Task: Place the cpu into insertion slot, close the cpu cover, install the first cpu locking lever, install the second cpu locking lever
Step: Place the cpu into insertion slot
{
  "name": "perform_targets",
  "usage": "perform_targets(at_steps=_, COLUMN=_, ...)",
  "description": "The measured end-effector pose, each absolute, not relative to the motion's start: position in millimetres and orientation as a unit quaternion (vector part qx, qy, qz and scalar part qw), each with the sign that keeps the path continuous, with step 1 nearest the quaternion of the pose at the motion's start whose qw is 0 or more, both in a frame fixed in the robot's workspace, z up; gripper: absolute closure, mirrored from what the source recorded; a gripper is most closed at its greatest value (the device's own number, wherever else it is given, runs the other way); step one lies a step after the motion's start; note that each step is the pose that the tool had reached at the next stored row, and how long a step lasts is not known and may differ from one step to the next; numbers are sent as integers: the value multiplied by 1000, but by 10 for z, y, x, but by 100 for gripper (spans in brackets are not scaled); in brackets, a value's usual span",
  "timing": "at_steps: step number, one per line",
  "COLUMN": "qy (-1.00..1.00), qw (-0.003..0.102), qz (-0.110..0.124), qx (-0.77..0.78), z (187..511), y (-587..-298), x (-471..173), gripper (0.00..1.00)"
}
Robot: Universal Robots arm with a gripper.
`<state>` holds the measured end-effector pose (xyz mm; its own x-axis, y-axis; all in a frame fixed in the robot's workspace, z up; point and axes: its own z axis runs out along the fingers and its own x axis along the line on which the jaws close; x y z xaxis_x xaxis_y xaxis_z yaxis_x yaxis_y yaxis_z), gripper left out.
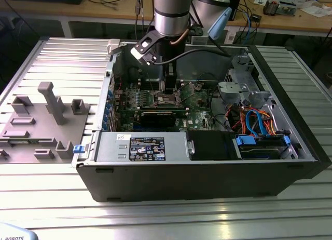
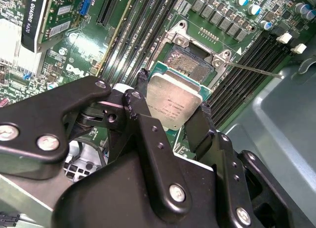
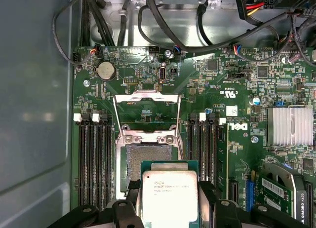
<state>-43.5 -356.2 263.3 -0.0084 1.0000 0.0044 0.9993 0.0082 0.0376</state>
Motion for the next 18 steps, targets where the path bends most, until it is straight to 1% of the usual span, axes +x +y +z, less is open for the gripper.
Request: perform_targets(at_steps=18, qy=710, qw=12, qz=15, qx=704, z=2588, y=-3562, x=-434, gripper=45)
